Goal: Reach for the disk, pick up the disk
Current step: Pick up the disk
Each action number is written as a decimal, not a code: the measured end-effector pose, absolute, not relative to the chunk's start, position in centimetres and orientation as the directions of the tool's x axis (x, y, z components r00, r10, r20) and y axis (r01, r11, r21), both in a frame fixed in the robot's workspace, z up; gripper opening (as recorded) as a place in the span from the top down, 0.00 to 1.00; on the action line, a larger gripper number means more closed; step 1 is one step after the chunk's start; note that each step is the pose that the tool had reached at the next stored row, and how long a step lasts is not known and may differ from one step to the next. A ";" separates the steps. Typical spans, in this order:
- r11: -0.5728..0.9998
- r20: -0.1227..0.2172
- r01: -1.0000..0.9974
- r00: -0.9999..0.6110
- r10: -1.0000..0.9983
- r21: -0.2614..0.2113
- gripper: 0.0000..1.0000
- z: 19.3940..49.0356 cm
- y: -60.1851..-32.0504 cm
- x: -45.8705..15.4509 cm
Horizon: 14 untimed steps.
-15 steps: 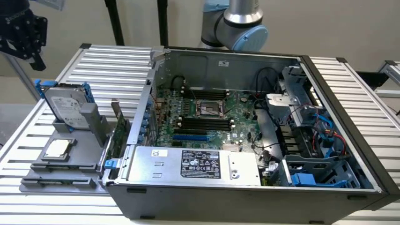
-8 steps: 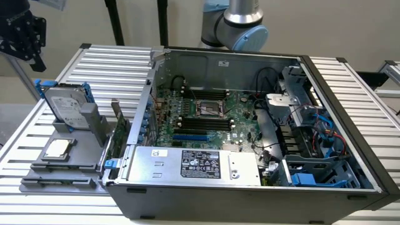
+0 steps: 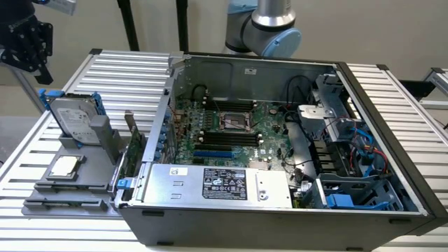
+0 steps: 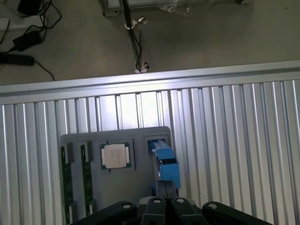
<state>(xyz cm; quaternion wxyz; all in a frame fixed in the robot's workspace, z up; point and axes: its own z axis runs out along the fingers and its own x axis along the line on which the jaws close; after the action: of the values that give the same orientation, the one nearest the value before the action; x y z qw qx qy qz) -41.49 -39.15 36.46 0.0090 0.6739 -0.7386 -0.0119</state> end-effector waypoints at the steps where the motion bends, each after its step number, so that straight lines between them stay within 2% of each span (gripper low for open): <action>1: 0.086 -0.003 -0.996 -0.086 -0.996 0.030 0.89 36.4 -39.1 -41.4; 6: 0.056 -0.003 -0.998 -0.056 -0.998 0.030 0.88 36.4 -39.1 -41.1; 9: 0.041 -0.003 -0.999 -0.041 -0.999 0.030 0.70 36.3 -39.1 -41.1; 10: 0.035 -0.003 -0.999 -0.035 -0.999 0.030 0.70 36.3 -39.0 -41.1; 12: 0.025 -0.003 -0.999 -0.025 -1.000 0.029 0.58 36.2 -38.9 -41.1; 13: 0.021 -0.003 -0.999 -0.021 -1.000 0.029 0.58 36.2 -38.8 -41.1; 14: 0.017 -0.003 -0.999 -0.017 -1.000 0.029 0.52 36.2 -38.7 -41.1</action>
<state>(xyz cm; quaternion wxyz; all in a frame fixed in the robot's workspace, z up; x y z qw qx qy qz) -41.07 -38.74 36.16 0.0093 0.7010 -0.7131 -0.0113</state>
